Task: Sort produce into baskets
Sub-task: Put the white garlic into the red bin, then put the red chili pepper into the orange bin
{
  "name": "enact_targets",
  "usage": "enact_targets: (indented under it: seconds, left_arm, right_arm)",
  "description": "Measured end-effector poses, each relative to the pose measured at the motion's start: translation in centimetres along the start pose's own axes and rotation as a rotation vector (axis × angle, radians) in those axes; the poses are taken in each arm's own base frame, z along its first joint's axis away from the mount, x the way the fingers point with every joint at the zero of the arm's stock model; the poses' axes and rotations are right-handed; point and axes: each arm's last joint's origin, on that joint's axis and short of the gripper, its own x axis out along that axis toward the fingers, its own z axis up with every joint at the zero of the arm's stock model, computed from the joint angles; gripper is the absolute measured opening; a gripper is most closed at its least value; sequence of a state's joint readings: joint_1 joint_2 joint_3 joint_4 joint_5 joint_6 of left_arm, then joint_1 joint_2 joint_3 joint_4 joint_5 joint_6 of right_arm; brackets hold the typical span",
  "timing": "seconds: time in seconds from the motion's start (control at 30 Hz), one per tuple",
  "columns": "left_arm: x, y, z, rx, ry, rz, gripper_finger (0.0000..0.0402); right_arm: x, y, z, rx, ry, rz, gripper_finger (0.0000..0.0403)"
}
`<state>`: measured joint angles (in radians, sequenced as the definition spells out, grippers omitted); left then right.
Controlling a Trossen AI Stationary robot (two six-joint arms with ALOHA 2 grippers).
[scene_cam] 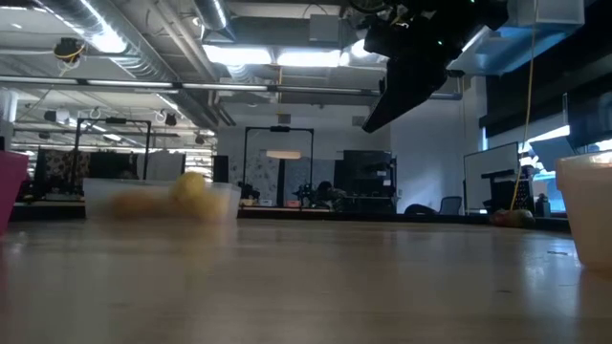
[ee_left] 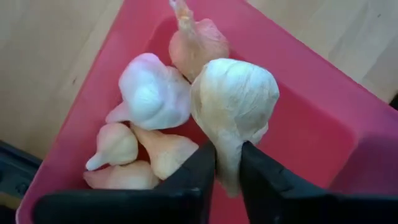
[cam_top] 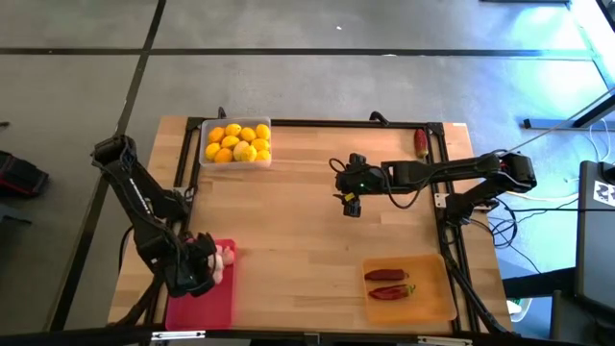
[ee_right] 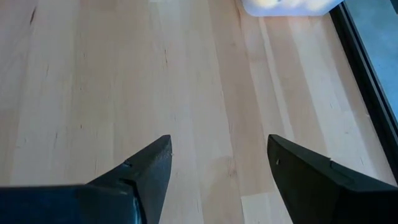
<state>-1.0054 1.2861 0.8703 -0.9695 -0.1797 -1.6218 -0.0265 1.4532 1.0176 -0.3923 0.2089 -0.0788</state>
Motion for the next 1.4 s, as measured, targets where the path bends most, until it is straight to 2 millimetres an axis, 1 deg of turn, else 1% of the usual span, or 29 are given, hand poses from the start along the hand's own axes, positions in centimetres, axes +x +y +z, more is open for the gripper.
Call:
enact_targets:
  seconds: [0.23,0.33,0.4,0.5,0.63,0.77,0.87,0.97,1.07,1.17,1.3,1.4]
  left_arm:
    - [-0.2,0.2,0.3,-0.040,0.041,0.011,0.0152]
    - [-0.6,0.4,0.7,-0.062,0.061,-0.010,0.0177]
    - [-1.1,0.7,1.2,-0.070,0.044,-0.031,0.0187]
    - [-1.8,1.2,2.4,-0.061,-0.085,-0.065,0.0197]
    - [-2.6,1.8,4.3,0.013,-0.346,-0.055,0.0204]
    - [-2.8,2.2,6.1,0.146,-0.571,0.064,0.0208]
    - [-2.7,2.6,7.7,0.189,-0.655,0.163,0.0208]
    - [-2.6,2.9,9.4,0.195,-0.711,0.233,0.0208]
    - [-1.8,3.1,11.0,0.229,-0.746,0.264,0.0208]
    - [-0.7,3.3,12.5,0.272,-0.760,0.245,0.0208]
    - [0.9,3.9,14.0,0.372,-0.743,0.203,0.0208]
    - [1.6,4.8,14.6,0.424,-0.747,0.268,0.0208]
  right_arm:
    - [0.0,0.0,0.0,0.001,0.000,-0.008,0.0254]
    - [0.0,0.0,0.0,0.003,0.001,-0.010,0.0254]
    - [0.0,0.0,0.0,0.003,0.001,-0.010,0.0254]
    - [0.0,0.0,-0.1,0.017,0.006,-0.014,0.0254]
    - [0.0,-0.1,-0.4,0.035,0.043,-0.045,0.0254]
    - [-0.1,-0.3,-1.0,0.071,0.099,-0.119,0.0254]
    - [-0.2,-0.5,-1.8,0.090,0.176,-0.193,0.0254]
    - [-0.5,-0.7,-2.7,0.110,0.258,-0.290,0.0254]
    - [-0.7,-1.6,-3.4,0.116,0.327,-0.390,0.0254]
    - [-0.7,-3.2,-4.2,0.156,0.396,-0.447,0.0254]
    - [-0.8,-6.4,-5.5,0.258,0.496,-0.513,0.0254]
    - [-0.9,-9.1,-6.6,0.349,0.553,-0.563,0.0254]
